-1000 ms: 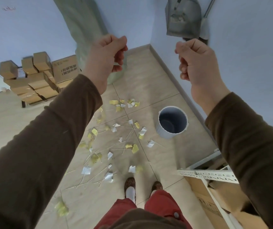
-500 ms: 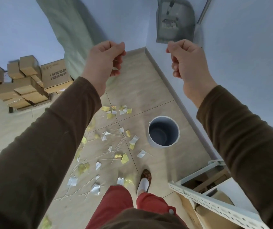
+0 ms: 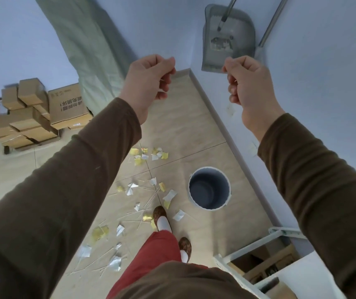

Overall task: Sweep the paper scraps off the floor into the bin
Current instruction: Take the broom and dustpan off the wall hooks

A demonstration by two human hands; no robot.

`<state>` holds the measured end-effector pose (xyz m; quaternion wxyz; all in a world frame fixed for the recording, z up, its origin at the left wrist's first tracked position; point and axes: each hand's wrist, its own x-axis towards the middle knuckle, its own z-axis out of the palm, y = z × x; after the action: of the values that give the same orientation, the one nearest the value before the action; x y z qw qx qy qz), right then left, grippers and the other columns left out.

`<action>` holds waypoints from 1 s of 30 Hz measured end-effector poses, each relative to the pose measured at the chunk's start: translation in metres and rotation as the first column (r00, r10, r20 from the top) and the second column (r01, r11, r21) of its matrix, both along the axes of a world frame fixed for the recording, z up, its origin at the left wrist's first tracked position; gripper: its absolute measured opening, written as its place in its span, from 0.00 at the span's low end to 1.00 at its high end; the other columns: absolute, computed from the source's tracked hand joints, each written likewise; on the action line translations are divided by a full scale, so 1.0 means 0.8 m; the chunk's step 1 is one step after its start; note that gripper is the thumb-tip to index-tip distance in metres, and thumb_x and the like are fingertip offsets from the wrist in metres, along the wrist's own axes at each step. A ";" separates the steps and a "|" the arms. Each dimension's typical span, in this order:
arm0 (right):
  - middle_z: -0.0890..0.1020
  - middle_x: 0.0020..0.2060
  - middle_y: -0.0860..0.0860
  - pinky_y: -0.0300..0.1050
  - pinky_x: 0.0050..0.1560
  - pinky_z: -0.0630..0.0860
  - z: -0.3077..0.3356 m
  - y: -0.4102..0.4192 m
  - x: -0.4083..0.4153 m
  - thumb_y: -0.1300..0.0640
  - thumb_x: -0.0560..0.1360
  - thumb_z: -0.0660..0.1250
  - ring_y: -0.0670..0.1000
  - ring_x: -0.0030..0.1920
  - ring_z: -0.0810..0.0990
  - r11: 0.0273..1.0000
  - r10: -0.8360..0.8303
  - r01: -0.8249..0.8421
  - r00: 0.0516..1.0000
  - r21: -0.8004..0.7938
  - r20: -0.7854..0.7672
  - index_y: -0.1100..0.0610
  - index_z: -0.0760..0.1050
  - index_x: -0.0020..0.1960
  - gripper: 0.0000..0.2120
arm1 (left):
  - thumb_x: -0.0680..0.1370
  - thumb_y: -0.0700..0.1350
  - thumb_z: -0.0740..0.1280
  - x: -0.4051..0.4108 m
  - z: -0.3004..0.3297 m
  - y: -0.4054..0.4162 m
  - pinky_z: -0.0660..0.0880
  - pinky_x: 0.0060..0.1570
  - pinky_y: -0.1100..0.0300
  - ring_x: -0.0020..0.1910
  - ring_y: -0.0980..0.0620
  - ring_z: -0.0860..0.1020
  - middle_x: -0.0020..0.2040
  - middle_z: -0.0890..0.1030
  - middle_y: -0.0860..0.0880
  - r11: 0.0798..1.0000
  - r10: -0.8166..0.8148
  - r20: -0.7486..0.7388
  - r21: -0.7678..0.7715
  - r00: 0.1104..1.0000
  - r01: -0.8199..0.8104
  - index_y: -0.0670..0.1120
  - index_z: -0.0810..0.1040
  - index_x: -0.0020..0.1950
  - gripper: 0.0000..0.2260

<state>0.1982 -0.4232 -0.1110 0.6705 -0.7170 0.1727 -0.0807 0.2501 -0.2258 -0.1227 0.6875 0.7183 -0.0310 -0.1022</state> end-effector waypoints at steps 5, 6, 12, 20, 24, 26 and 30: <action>0.72 0.31 0.48 0.39 0.27 0.63 0.005 -0.002 0.071 0.55 0.80 0.66 0.45 0.28 0.65 0.999 -0.031 0.031 1.000 -0.011 0.000 0.55 0.75 0.42 0.09 | 0.80 0.47 0.67 0.072 0.003 -0.003 0.73 0.31 0.63 0.30 0.56 0.72 0.32 0.75 0.52 1.000 -0.017 0.000 0.003 1.000 0.017 0.45 0.76 0.42 0.09; 0.71 0.31 0.48 0.39 0.27 0.63 0.008 -0.002 0.084 0.55 0.80 0.66 0.45 0.28 0.65 0.999 -0.036 0.036 0.999 -0.014 0.006 0.55 0.75 0.42 0.08 | 0.80 0.47 0.67 0.085 0.006 -0.004 0.73 0.30 0.63 0.29 0.56 0.72 0.32 0.76 0.52 1.000 -0.021 0.000 0.006 1.000 0.021 0.45 0.76 0.41 0.09; 0.72 0.31 0.48 0.40 0.28 0.63 0.016 -0.014 0.142 0.55 0.79 0.65 0.45 0.28 0.65 0.995 -0.100 0.101 0.994 -0.018 0.041 0.56 0.77 0.44 0.07 | 0.80 0.48 0.68 0.156 0.023 -0.015 0.73 0.31 0.62 0.30 0.55 0.72 0.32 0.76 0.53 0.997 -0.078 0.033 0.031 0.996 0.077 0.44 0.76 0.43 0.09; 0.72 0.30 0.47 0.40 0.27 0.64 0.033 -0.051 0.199 0.56 0.79 0.65 0.44 0.27 0.66 0.982 -0.187 0.187 0.978 0.006 0.093 0.55 0.77 0.42 0.08 | 0.80 0.49 0.67 0.219 0.046 -0.050 0.72 0.33 0.62 0.31 0.54 0.73 0.34 0.76 0.52 0.989 -0.144 0.074 0.041 0.987 0.141 0.43 0.77 0.46 0.09; 0.72 0.28 0.47 0.38 0.27 0.66 0.059 -0.081 0.239 0.56 0.80 0.65 0.44 0.26 0.66 0.972 -0.233 0.236 0.961 -0.003 0.151 0.57 0.76 0.43 0.08 | 0.79 0.50 0.68 0.263 0.074 -0.079 0.74 0.35 0.62 0.33 0.55 0.74 0.34 0.76 0.52 0.987 -0.161 0.118 0.044 0.980 0.157 0.45 0.77 0.44 0.10; 0.71 0.28 0.47 0.38 0.28 0.68 0.078 -0.102 0.261 0.55 0.80 0.64 0.45 0.26 0.67 0.964 -0.253 0.265 0.947 -0.034 0.196 0.57 0.77 0.43 0.09 | 0.79 0.52 0.68 0.293 0.094 -0.102 0.75 0.36 0.60 0.35 0.54 0.74 0.35 0.77 0.52 0.983 -0.182 0.153 0.046 0.971 0.177 0.45 0.78 0.44 0.11; 0.74 0.32 0.49 0.38 0.34 0.74 0.125 -0.156 0.301 0.54 0.80 0.65 0.45 0.30 0.72 0.938 -0.320 0.343 0.905 -0.038 0.282 0.58 0.77 0.45 0.09 | 0.79 0.53 0.69 0.355 0.143 -0.164 0.77 0.41 0.58 0.39 0.52 0.76 0.40 0.78 0.49 0.975 -0.223 0.232 0.037 0.947 0.220 0.44 0.79 0.48 0.12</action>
<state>0.4392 -0.5483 -0.0110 0.6324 -0.6878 0.1950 -0.2984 0.5342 -0.3574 -0.0086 0.6591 0.7211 -0.1920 -0.0934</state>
